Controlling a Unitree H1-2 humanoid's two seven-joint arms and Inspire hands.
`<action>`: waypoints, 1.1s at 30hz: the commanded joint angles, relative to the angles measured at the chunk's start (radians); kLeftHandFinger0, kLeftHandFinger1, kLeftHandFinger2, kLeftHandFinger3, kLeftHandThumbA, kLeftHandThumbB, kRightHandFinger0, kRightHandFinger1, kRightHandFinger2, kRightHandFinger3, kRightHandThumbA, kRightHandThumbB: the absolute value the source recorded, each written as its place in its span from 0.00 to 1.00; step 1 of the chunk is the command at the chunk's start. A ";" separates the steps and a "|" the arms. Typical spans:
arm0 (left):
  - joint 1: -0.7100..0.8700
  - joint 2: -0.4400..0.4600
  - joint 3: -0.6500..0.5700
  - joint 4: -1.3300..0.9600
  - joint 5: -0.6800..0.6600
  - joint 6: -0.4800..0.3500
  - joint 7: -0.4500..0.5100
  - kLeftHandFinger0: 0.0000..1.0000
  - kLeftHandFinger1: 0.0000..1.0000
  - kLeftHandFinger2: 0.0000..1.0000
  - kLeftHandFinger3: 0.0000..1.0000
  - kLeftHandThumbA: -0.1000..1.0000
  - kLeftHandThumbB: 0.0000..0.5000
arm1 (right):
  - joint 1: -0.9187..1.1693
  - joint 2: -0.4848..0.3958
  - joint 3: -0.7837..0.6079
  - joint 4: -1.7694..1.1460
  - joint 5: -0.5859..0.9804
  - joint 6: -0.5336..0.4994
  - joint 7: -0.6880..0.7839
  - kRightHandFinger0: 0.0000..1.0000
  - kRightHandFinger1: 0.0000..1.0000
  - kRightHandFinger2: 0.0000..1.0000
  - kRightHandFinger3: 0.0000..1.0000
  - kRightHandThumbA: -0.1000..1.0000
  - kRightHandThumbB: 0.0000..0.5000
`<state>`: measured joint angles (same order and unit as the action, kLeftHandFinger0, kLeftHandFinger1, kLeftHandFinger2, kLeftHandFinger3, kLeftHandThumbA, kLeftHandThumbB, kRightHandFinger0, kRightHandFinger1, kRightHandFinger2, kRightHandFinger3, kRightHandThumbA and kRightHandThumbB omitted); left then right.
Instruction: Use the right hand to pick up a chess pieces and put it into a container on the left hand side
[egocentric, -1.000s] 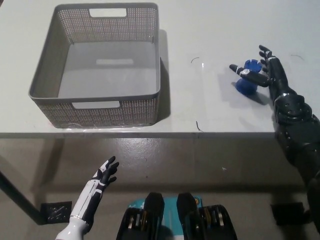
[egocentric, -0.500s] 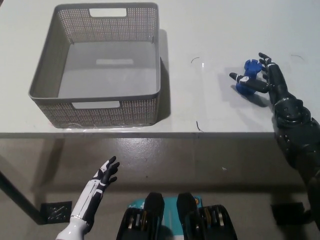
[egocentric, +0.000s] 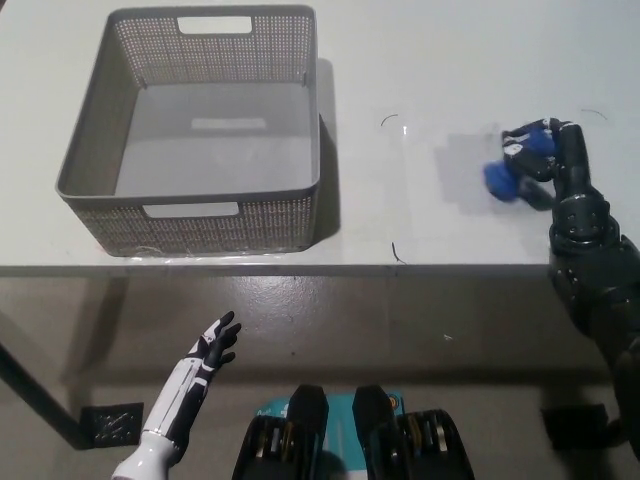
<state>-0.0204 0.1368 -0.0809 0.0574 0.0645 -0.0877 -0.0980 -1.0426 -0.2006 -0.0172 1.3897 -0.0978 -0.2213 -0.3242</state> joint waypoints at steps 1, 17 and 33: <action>-0.020 0.014 -0.001 -0.017 0.000 -0.027 -0.015 1.00 1.00 1.00 1.00 1.00 0.29 | -0.062 -0.004 -0.002 -0.016 0.002 -0.046 -0.088 0.00 0.01 0.49 0.67 0.00 0.30; -0.032 0.008 0.002 -0.017 -0.008 -0.017 -0.012 1.00 1.00 1.00 1.00 1.00 0.28 | -0.118 0.016 -0.017 -0.083 0.019 -0.098 -0.074 0.00 0.21 0.67 0.71 0.00 0.29; -0.030 0.012 0.001 -0.018 -0.014 -0.014 -0.018 1.00 1.00 1.00 1.00 1.00 0.28 | -0.185 0.133 0.046 -0.433 -0.040 -0.058 -0.055 0.00 0.30 0.72 0.79 0.00 0.28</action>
<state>-0.0401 0.1394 -0.0825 0.0591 0.0618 -0.0869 -0.0982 -1.1213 -0.0904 0.0079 1.0128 -0.1045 -0.2599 -0.3805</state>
